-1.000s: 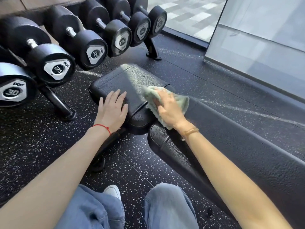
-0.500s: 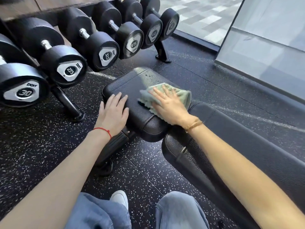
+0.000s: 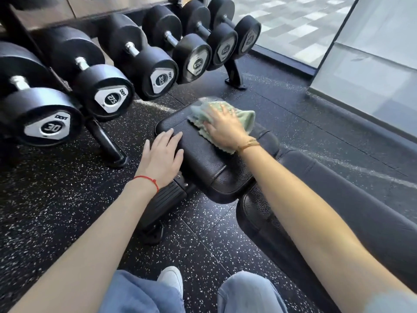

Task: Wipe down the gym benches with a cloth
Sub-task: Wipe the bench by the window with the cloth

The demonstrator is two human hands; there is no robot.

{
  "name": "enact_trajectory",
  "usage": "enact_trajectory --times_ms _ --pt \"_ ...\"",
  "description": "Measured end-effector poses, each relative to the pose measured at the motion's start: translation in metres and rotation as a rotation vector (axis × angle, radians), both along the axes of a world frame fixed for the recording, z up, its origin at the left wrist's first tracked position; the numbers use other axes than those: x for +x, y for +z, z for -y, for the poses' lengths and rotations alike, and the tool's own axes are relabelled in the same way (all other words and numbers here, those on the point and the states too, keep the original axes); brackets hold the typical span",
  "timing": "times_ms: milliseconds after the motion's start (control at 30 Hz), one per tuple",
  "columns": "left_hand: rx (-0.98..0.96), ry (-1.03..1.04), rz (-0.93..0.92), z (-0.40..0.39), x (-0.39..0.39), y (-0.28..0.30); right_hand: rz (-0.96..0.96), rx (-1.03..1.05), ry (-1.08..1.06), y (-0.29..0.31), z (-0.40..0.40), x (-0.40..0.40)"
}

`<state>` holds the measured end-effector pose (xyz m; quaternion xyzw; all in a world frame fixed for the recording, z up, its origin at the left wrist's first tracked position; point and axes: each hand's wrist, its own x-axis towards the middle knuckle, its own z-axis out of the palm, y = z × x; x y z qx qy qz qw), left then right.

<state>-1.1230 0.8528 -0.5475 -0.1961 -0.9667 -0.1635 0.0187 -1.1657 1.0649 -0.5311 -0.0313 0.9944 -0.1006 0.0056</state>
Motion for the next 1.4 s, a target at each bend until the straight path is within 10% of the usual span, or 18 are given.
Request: enact_trajectory --times_ms 167,533,733,967,1200,1400 --pt "0.024 0.041 0.002 0.006 -0.012 0.006 -0.065 0.098 0.341 -0.015 0.015 0.051" --pt "-0.013 0.060 0.048 0.012 -0.016 -0.001 0.023 0.028 0.017 0.000 0.010 -0.057" --pt "-0.046 0.038 0.052 0.016 -0.015 -0.004 -0.064 0.036 0.354 -0.013 0.019 0.009" --pt "-0.008 0.053 0.061 0.012 -0.013 -0.003 0.068 0.075 -0.037 0.000 -0.040 -0.033" --pt "0.010 0.073 0.041 0.005 -0.012 0.000 -0.068 0.095 0.366 -0.009 -0.005 0.094" --pt "-0.010 0.028 0.036 -0.003 -0.003 0.002 -0.028 0.032 0.069 -0.016 -0.062 0.108"
